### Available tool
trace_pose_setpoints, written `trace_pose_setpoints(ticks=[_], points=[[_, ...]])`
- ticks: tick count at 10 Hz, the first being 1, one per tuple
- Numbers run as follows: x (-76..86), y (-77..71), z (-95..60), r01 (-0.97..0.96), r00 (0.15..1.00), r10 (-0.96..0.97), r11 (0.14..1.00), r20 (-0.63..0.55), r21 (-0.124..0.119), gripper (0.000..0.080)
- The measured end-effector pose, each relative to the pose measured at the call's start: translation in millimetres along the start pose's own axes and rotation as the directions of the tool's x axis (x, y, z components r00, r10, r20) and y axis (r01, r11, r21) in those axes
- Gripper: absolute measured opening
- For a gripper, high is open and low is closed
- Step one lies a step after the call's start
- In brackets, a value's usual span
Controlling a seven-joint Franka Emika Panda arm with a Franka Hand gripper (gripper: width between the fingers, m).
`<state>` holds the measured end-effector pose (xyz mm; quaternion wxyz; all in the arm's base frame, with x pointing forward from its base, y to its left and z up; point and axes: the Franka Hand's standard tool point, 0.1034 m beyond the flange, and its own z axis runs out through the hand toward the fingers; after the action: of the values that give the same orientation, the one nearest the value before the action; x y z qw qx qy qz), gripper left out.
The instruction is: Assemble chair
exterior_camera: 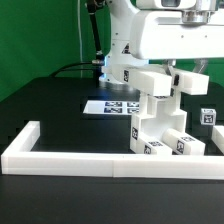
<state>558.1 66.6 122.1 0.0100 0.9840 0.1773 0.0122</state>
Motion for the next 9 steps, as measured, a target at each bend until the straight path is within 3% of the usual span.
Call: trace_pose_setpoints(ticks=[9], points=[[2.8,0.2,-0.3,-0.048,0.999,0.048,0.999,-0.006,-0.002,0.0290]])
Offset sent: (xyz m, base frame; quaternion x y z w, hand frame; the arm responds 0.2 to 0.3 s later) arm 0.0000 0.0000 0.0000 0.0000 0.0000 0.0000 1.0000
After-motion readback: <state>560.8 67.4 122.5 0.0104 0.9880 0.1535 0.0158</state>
